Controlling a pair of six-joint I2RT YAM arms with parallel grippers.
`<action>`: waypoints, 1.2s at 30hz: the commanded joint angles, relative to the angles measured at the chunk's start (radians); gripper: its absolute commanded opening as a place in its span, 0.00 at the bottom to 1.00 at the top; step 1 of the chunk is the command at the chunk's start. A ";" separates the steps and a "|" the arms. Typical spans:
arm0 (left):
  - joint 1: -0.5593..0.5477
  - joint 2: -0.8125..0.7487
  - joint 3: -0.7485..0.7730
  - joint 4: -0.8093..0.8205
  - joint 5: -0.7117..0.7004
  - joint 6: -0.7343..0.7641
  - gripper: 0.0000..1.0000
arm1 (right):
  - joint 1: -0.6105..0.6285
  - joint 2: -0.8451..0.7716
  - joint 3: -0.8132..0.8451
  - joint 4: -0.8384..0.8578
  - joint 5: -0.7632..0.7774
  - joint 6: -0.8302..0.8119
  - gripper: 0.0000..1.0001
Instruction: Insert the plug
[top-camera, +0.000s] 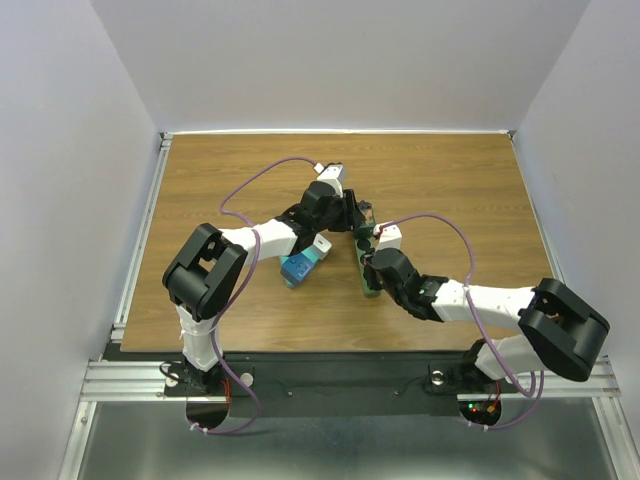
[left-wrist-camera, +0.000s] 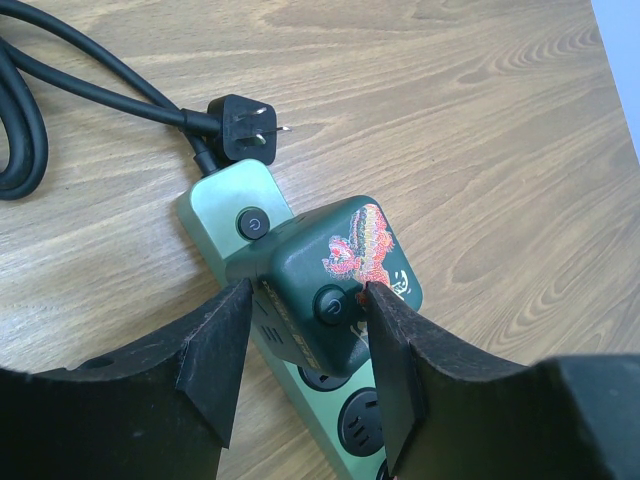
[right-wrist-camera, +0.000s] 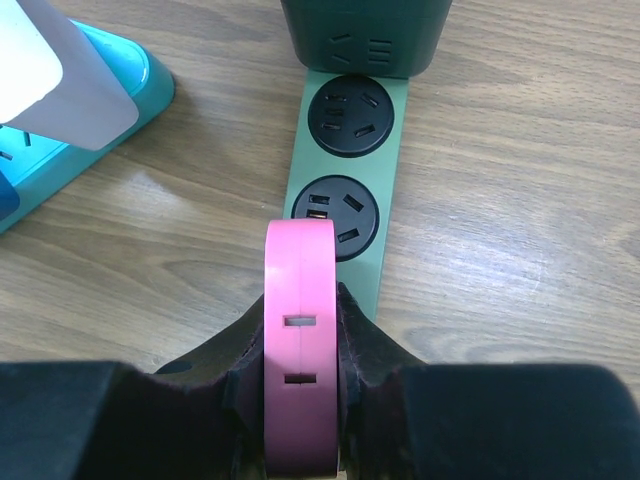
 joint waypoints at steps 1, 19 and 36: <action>0.007 -0.015 -0.015 -0.105 0.000 0.044 0.58 | 0.014 0.025 -0.005 0.009 0.023 0.018 0.00; 0.010 -0.025 -0.029 -0.105 0.002 0.046 0.57 | 0.043 0.035 -0.042 -0.017 0.046 0.053 0.00; 0.010 -0.001 -0.014 -0.096 0.035 0.044 0.54 | 0.132 0.087 -0.021 -0.278 0.026 0.303 0.00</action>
